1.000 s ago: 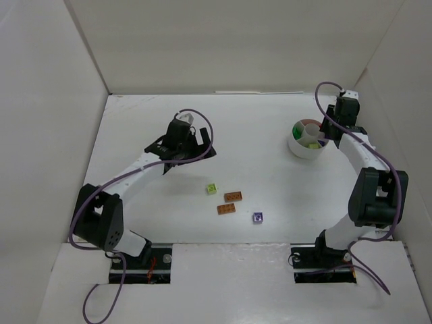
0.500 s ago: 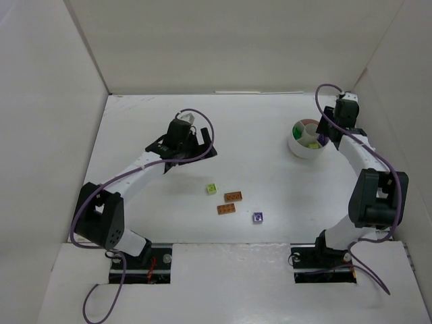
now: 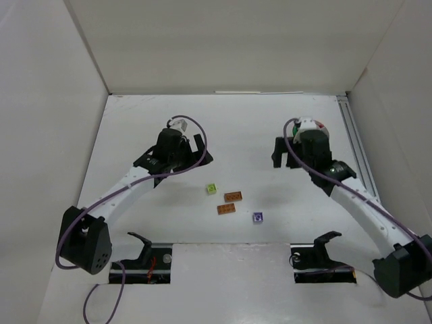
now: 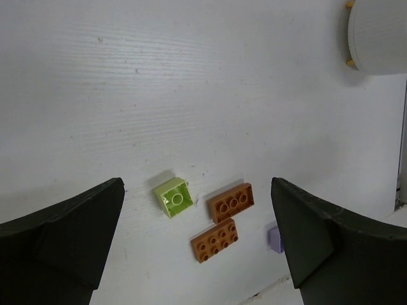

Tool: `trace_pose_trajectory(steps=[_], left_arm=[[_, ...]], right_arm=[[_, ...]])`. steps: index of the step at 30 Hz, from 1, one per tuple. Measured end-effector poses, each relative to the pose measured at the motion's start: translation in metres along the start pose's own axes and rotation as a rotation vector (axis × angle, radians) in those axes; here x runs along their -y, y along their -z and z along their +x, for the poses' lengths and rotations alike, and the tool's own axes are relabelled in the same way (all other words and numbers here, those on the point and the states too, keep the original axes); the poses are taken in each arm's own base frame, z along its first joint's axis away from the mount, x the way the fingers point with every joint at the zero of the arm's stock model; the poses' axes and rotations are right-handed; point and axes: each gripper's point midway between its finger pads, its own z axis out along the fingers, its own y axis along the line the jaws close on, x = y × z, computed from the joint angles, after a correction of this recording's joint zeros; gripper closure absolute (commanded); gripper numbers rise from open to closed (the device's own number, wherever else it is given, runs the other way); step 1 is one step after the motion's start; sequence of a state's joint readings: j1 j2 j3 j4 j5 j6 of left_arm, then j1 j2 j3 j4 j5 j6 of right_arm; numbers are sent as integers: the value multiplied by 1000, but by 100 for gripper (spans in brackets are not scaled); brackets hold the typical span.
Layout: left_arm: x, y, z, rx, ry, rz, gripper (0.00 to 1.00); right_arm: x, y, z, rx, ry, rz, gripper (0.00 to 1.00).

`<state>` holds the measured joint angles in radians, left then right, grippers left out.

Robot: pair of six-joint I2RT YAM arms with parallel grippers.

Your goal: Sort the legos into containers by color

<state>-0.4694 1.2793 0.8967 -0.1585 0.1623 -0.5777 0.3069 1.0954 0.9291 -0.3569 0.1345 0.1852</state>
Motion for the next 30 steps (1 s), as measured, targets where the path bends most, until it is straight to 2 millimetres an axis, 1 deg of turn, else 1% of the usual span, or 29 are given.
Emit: trace_pose_trajectory(steps=[1, 2, 5, 6, 8, 10, 12, 13, 14, 16, 18, 19, 20, 21, 23, 24, 26, 27, 30], left_arm=[[-2, 2, 3, -2, 3, 2, 1], [-3, 5, 7, -3, 6, 5, 1], [-9, 12, 18, -10, 15, 7, 1], [-10, 15, 21, -9, 18, 10, 1], [-12, 19, 28, -12, 23, 13, 1], [-10, 21, 37, -20, 21, 24, 1], [-10, 22, 45, -33, 23, 30, 1], [-10, 22, 48, -40, 26, 33, 1], [-11, 22, 51, -46, 31, 30, 1], [-13, 21, 54, -51, 39, 26, 1], [-14, 23, 56, -49, 44, 28, 1], [-15, 24, 57, -47, 46, 30, 1], [-14, 25, 56, -42, 48, 34, 1], [-13, 26, 55, -37, 47, 39, 1], [-10, 28, 52, -27, 47, 48, 1], [-10, 28, 52, -25, 47, 50, 1], [-9, 28, 52, -26, 47, 51, 1], [-9, 28, 53, -27, 47, 51, 1], [-9, 28, 53, -28, 46, 51, 1]], right_arm=[[-18, 7, 20, -41, 20, -53, 0], [-31, 12, 38, -79, 32, -90, 0], [-68, 32, 106, -239, 88, -202, 0], [-78, 40, 125, -288, 110, -229, 0], [-94, 55, 156, -371, 150, -274, 0], [-108, 66, 177, -424, 181, -299, 0], [-120, 72, 194, -466, 208, -313, 4], [-123, 73, 204, -493, 216, -306, 9], [-124, 72, 213, -521, 222, -288, 14], [-121, 68, 233, -576, 237, -235, 26], [-115, 65, 251, -630, 253, -177, 30], [-112, 63, 257, -649, 254, -151, 31], [-109, 63, 264, -670, 262, -128, 37], [-106, 62, 268, -684, 266, -110, 43], [-106, 61, 269, -684, 267, -91, 57], [-106, 61, 269, -680, 264, -86, 66], [-107, 61, 267, -674, 257, -78, 70], [-108, 61, 264, -668, 257, -72, 75], [-112, 60, 248, -621, 252, -65, 75]])
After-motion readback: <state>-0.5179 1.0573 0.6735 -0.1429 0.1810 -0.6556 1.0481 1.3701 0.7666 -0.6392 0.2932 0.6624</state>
